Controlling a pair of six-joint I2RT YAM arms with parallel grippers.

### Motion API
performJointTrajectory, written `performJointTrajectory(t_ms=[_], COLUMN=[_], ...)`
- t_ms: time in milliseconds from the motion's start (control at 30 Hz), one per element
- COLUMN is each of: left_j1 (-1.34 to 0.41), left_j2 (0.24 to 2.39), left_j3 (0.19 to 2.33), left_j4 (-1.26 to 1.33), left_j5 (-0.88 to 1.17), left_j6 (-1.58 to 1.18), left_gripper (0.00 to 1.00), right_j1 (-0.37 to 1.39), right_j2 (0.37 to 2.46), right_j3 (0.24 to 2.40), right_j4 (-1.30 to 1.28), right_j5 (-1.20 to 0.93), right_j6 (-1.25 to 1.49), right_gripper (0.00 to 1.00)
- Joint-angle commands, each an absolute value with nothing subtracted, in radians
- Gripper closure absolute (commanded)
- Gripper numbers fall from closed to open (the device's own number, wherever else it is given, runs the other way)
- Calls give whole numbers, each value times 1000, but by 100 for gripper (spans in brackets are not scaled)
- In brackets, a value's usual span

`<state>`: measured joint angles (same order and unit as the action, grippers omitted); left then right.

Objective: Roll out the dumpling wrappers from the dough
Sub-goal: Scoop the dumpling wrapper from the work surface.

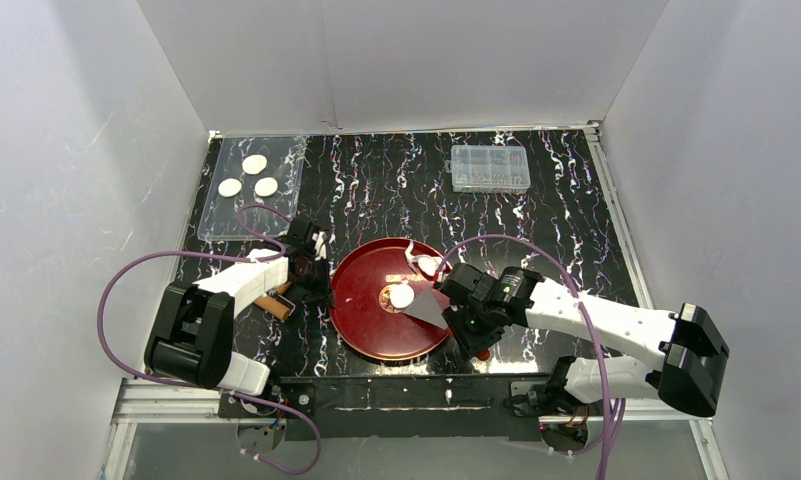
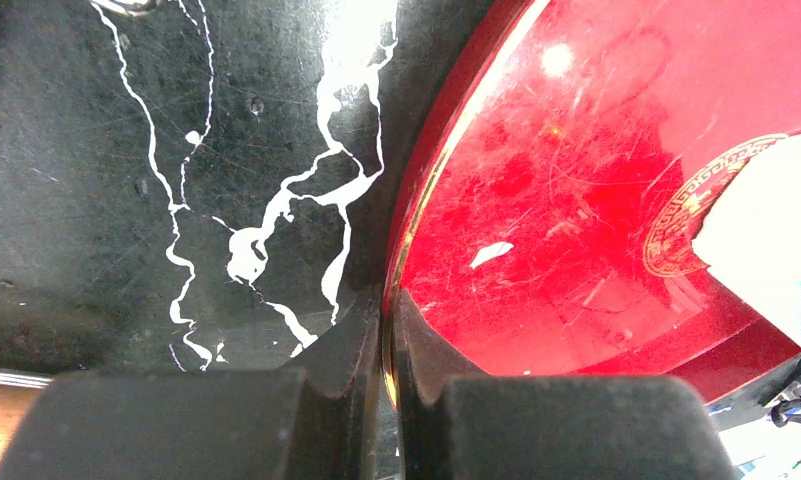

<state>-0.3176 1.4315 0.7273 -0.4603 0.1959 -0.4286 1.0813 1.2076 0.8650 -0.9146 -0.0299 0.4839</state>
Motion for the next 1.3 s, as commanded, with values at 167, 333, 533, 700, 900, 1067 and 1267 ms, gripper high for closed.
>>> performJointTrajectory(t_ms=[167, 333, 533, 700, 900, 1067, 1267], left_j1=[-313, -313, -314, -313, -313, -308, -308], left_j2=[1417, 1415, 1414, 1413, 1411, 1413, 1414], left_j3=[715, 713, 713, 712, 715, 713, 710], left_j4=[-485, -485, -485, -483, -486, -485, -477], left_j5=[207, 218, 219, 224, 219, 216, 221], left_j6=[-396, -392, -392, -391, -391, -393, -394], left_gripper=[100, 100, 100, 100, 100, 100, 100], right_j1=[1088, 1088, 1088, 1088, 1088, 1088, 1088], right_j2=[1227, 1223, 1227, 1229, 1245, 1212, 1217], right_j3=[835, 825, 815, 833, 860, 885, 872], right_j4=[-825, -790, -787, -800, -871, -983, -942], right_j5=[-68, -60, -18, 37, 81, 144, 131], right_j6=[526, 602, 671, 706, 731, 764, 762], right_gripper=[99, 99, 99, 99, 99, 99, 99])
